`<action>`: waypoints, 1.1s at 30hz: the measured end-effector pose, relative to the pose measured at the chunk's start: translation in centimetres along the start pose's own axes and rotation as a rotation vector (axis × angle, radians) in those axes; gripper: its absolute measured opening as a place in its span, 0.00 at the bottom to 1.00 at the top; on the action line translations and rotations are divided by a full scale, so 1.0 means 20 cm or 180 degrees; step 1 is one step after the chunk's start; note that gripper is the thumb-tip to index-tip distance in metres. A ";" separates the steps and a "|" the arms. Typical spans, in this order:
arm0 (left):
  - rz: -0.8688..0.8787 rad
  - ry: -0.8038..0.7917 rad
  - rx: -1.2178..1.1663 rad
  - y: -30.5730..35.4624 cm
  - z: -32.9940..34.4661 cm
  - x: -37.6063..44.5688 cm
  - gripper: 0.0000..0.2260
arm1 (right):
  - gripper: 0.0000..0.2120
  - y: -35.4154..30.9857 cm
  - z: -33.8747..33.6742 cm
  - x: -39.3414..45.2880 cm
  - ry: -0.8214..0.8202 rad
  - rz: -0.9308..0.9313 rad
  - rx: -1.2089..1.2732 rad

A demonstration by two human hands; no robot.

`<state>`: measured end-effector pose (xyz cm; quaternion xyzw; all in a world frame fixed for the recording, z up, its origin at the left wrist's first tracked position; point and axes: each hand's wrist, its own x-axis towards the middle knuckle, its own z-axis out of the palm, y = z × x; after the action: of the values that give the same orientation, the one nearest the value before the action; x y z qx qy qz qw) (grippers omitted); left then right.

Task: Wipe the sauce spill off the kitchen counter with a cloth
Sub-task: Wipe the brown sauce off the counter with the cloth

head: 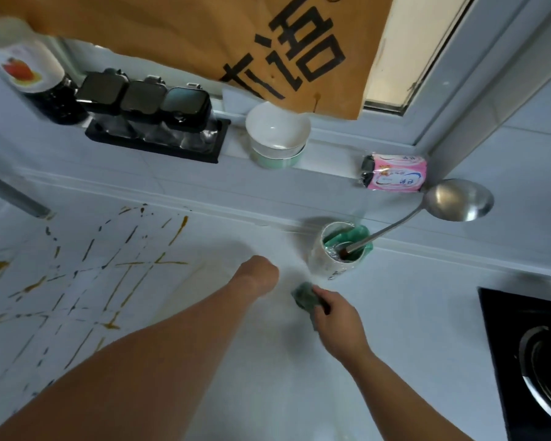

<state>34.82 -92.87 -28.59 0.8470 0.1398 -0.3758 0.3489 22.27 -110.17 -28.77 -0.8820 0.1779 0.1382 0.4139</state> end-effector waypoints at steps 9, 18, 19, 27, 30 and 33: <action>-0.0024 0.0303 0.1161 -0.50 -0.23 -0.01 0.16 | 0.33 0.01 0.60 0.35 -0.1091 -0.0572 -0.2010; 0.0134 0.0468 0.1036 -0.66 -0.24 0.00 0.15 | 0.34 -0.33 0.82 0.75 -0.1084 -0.1169 -0.2279; 0.0140 0.0512 0.1013 -0.66 -0.26 0.01 0.15 | 0.33 -0.31 0.87 0.66 -0.1194 -0.1405 -0.2191; 0.0309 0.0417 0.1393 -0.69 -0.42 0.08 0.20 | 0.28 -0.38 0.84 0.77 -0.1082 -0.1391 -0.2254; 0.0399 0.0145 0.1774 -0.73 -0.40 0.09 0.23 | 0.29 -0.52 0.91 0.95 -0.0928 -0.1008 -0.2286; 0.0375 -0.0151 0.1995 -0.76 -0.40 0.10 0.25 | 0.31 -0.44 0.96 0.75 -0.1135 -0.1551 -0.2371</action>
<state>32.93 -76.42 -33.72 0.9109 -0.0403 -0.3993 0.0954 37.63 -93.04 -40.53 -0.9489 -0.1694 0.2406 0.1142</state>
